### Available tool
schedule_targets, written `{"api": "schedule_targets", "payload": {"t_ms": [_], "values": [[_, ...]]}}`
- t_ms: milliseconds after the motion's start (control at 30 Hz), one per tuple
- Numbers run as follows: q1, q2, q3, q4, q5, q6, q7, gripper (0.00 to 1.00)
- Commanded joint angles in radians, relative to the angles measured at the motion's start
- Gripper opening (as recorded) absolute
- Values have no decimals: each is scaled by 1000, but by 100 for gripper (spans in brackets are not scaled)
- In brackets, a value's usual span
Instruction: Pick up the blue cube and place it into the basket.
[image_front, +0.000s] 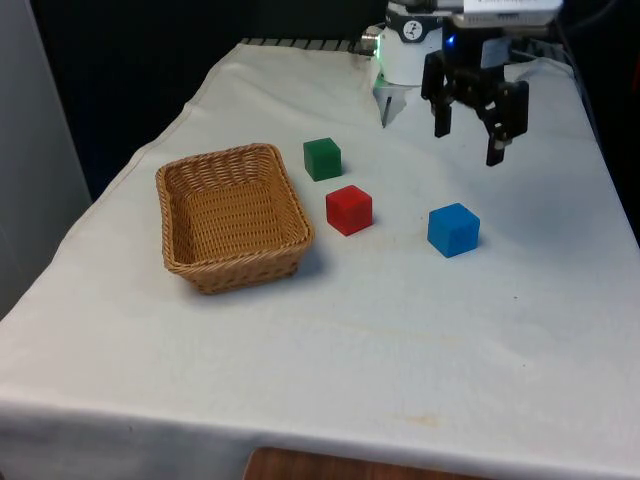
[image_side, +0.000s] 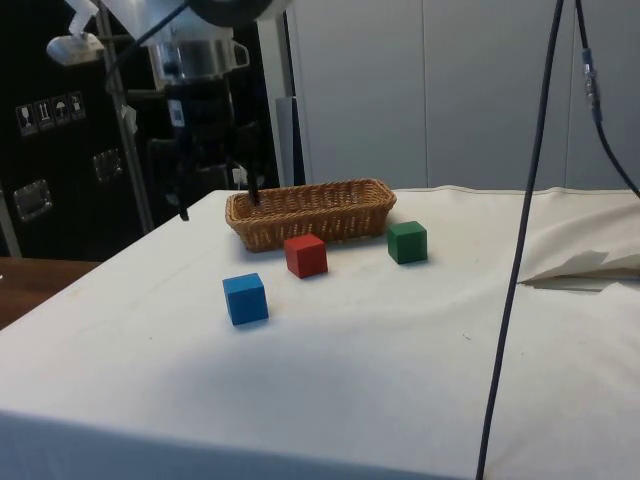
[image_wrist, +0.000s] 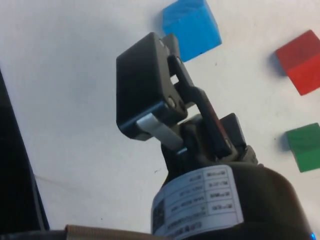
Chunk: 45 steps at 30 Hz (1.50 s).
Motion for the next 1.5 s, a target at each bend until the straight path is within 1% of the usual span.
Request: {"api": "schedule_targets", "payload": {"t_ms": [0, 33, 133, 167, 200, 333, 367, 433, 467, 500, 567, 700, 767, 800, 833, 1000, 1033, 1067, 1333, 1367, 1467], "values": [[1, 0, 2, -8, 10, 18, 6, 100], [1, 7, 3, -15, 6, 33, 19, 100], [3, 15, 5, -29, 2, 56, 36, 100], [1, 12, 5, -23, 0, 34, 27, 100], [4, 17, 5, -34, 0, 65, 42, 100], [9, 25, 5, -53, -4, 99, 61, 100], [11, 29, 5, -61, -6, 116, 69, 100], [13, 34, 5, -69, -8, 135, 78, 100], [9, 33, 8, -65, -4, 116, 68, 100], [14, 36, 5, -73, -9, 143, 83, 100], [16, 45, 5, -82, -10, 169, 93, 100], [17, 61, 5, -87, -10, 196, 102, 100], [17, 68, 6, -87, -9, 204, 104, 100], [13, 63, 9, -86, -6, 187, 93, 100], [17, 70, 6, -87, -9, 206, 104, 100], [15, 84, 7, -86, -8, 211, 99, 100], [13, 78, 8, -86, -6, 200, 94, 100], [15, 88, 7, -86, -8, 212, 98, 100], [13, 134, 8, -74, -6, 231, 93, 100], [13, 127, 7, -77, -6, 220, 93, 100], [13, 155, 8, -70, -6, 247, 92, 100]]}}
